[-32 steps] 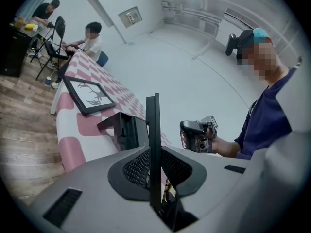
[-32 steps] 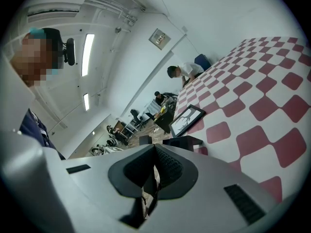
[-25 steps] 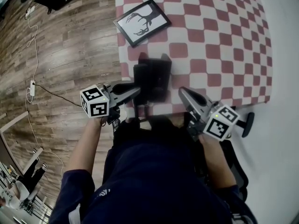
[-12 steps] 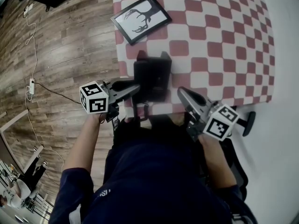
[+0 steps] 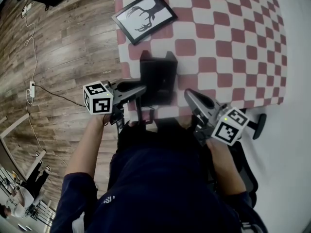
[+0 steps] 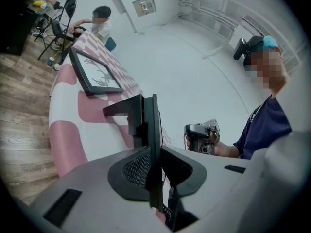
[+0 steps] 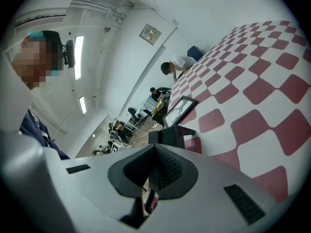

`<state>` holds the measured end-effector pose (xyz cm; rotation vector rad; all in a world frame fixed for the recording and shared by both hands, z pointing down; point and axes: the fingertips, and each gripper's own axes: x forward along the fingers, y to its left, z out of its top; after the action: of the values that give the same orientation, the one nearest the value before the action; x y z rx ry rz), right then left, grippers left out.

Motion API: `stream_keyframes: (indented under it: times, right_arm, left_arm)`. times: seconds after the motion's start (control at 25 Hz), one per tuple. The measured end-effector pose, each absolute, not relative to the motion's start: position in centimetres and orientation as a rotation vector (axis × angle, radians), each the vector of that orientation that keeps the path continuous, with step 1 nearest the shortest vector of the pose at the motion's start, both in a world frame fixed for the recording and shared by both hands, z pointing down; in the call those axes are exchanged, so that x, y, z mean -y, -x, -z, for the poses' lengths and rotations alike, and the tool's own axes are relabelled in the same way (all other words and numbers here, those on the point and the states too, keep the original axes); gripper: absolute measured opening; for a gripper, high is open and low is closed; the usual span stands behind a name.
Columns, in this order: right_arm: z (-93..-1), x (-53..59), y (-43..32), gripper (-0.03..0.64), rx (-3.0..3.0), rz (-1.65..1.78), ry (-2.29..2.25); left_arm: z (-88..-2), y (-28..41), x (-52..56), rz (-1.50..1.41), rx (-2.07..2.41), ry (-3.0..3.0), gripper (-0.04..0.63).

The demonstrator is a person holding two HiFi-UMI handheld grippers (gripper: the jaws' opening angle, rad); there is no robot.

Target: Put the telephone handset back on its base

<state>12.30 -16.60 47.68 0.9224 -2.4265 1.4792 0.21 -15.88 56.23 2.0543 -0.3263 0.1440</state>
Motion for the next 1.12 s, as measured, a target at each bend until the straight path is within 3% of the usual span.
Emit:
stream_keyframes:
  times: [0.76,1.12]
  right_arm:
    - [-48.6,17.0,-12.4,0.017,2.41,-1.514,-0.913]
    - [-47.5,17.1,-12.0,0.017,2.44,-1.489,-0.919]
  left_arm:
    - [-57.3,0.2,16.5,-0.241,0.425,-2.06,0.12]
    - [-56.0,0.8,16.2,-0.285,0.501,-2.1,0.181]
